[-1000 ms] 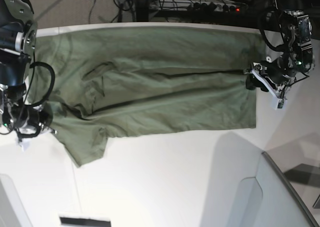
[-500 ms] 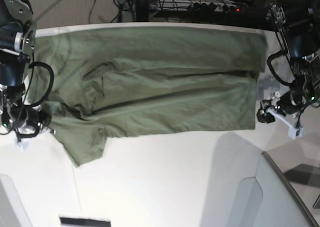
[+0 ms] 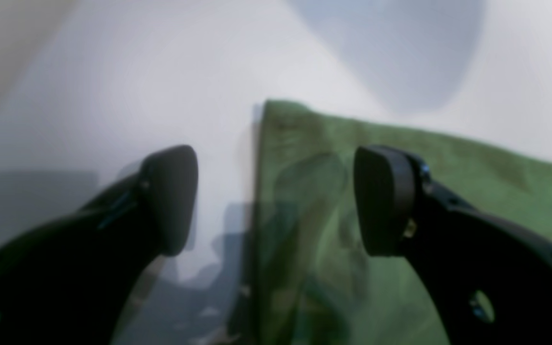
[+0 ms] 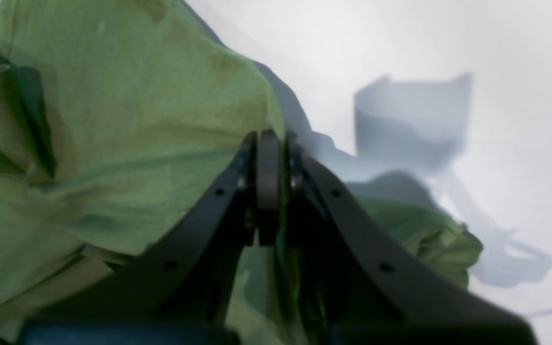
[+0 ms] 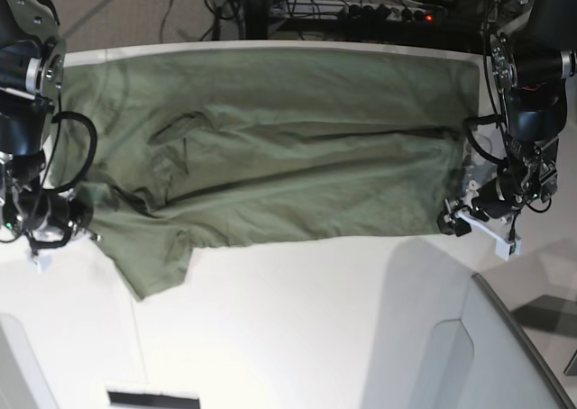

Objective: Layout the t-shirt on the table in an organized manner, then fold the t-shirt properly
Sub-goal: 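Drag the held side edge along the table with the left gripper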

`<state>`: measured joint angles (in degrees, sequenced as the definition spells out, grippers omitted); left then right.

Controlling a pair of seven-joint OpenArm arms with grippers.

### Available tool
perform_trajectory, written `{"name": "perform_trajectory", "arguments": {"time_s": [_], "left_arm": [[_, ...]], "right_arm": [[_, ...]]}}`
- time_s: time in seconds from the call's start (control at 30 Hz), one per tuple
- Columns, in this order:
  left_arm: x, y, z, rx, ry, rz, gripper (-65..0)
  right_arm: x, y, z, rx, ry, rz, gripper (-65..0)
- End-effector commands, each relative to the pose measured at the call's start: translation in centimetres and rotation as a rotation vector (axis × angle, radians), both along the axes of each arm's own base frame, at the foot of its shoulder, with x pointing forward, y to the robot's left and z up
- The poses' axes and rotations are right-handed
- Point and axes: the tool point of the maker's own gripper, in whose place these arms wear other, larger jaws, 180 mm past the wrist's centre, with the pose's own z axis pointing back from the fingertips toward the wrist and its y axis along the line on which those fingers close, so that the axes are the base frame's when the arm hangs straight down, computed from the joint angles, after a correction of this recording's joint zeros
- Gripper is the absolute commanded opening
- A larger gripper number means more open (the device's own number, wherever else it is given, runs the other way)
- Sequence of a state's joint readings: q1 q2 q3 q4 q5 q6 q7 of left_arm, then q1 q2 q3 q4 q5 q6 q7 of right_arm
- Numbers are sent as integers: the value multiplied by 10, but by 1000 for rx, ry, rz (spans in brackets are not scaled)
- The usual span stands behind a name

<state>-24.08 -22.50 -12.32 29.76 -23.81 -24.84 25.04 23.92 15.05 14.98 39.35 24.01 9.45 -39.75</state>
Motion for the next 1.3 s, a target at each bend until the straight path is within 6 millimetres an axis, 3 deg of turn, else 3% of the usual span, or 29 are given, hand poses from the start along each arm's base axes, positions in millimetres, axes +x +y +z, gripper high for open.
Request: {"name": "perform_trajectory", "arguments": {"time_s": [0.0, 0.3, 0.37, 0.5, 0.63, 0.8, 0.97, 1.1, 1.27], "left_arm": [[6, 7, 8, 7, -10, 5, -163], [9, -20, 0, -33, -9, -16, -168], [9, -26, -2, -21, 0, -44, -194], [13, -31, -2, 0, -34, -66, -357], [8, -24, -10, 8, -19, -26, -472], [15, -14, -4, 39, -59, 12, -650], [34, -14, 13, 42, -98, 9, -650], [60, -16, 41, 53, -170, -6, -650], [73, -19, 62, 68, -221, -29, -650]], "right_arm": [[20, -11, 20, -17, -66, -10, -650], [21, -11, 21, -17, -67, -10, -650], [21, -11, 21, -17, -67, -10, -650], [21, -11, 21, -17, -67, -10, -650], [21, -11, 21, -18, -67, -8, -650], [26, -9, 27, -35, -84, 12, -650], [45, 9, 50, -115, -149, 137, -650], [55, 9, 66, -132, -191, 142, -650], [62, 10, 73, -138, -213, 145, -650]]}}
